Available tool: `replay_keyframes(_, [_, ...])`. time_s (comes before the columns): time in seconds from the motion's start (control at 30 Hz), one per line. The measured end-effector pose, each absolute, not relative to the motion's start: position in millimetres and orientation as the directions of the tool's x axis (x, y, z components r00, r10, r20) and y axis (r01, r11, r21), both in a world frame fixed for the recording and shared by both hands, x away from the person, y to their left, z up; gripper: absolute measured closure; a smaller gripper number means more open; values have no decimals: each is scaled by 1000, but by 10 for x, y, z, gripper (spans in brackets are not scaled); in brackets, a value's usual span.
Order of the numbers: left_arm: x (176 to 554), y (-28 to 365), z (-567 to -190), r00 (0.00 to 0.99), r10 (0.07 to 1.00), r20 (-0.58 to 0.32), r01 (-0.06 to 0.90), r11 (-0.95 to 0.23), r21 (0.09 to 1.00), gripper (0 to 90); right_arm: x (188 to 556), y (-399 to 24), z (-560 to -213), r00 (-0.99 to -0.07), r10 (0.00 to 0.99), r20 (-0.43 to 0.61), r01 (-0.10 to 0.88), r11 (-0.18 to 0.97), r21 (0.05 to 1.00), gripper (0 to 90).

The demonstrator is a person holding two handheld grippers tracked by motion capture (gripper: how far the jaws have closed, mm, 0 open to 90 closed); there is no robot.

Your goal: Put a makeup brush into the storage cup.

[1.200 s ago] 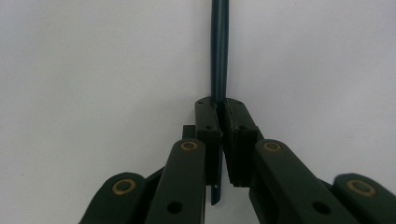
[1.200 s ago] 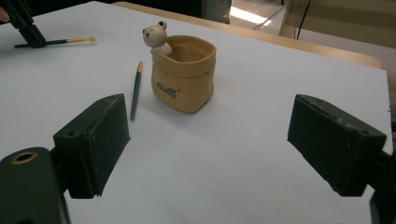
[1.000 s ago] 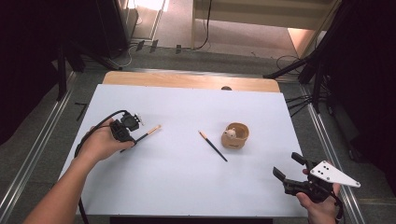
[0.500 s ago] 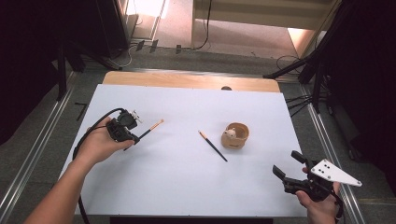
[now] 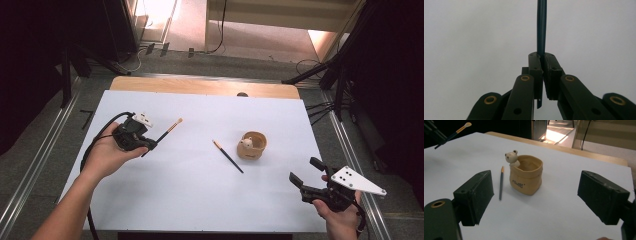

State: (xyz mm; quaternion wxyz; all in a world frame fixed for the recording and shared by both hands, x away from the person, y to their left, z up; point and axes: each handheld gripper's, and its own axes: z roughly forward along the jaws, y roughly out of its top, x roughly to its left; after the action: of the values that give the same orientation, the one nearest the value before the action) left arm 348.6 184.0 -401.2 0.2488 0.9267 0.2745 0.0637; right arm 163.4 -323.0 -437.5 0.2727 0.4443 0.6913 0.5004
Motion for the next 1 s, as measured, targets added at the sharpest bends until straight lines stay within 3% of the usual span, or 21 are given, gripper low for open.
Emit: replay_keyframes(1.0, [3183,1728,-3862,863,499,-75,410,-606,682,862,1968,-2675,-3892,-553,832,46,285,137,949,166])
